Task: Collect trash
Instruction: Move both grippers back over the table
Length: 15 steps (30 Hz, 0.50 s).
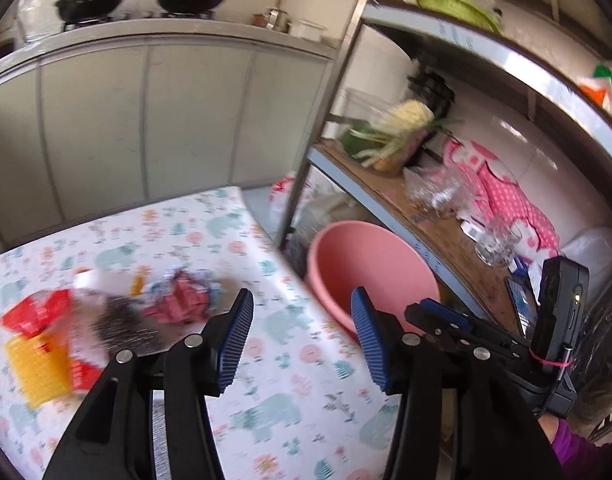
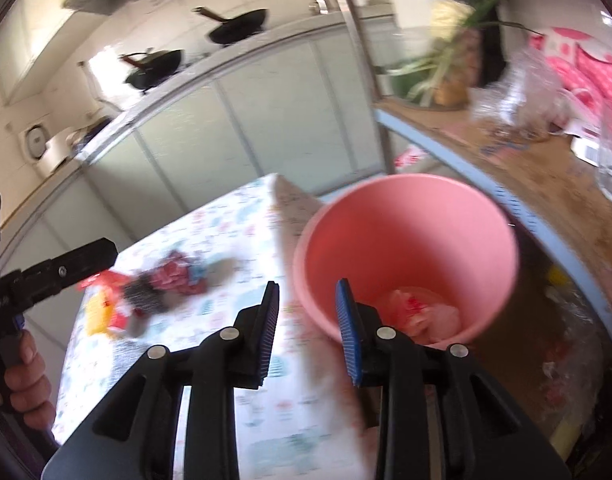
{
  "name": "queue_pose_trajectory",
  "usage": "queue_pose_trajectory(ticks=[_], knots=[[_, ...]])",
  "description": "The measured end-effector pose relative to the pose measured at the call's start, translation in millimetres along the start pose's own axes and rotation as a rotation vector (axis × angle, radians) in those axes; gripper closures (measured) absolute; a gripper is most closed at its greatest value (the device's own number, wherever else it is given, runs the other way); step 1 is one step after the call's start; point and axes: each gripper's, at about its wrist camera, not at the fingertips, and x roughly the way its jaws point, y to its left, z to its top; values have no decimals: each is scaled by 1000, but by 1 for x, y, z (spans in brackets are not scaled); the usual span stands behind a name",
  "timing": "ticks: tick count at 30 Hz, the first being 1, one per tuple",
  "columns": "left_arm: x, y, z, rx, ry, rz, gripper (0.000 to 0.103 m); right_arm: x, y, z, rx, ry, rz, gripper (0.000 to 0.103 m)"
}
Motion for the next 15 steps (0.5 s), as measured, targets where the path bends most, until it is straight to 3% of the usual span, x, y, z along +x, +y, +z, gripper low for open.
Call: queue_pose_trajectory(ticks=[7, 15], knots=[[-72, 63, -21, -119, -73, 161, 49, 14, 46, -15, -66, 67, 115, 73], [-101, 109, -65, -194, -40, 297, 49, 29, 89, -32, -170, 123, 225, 73]])
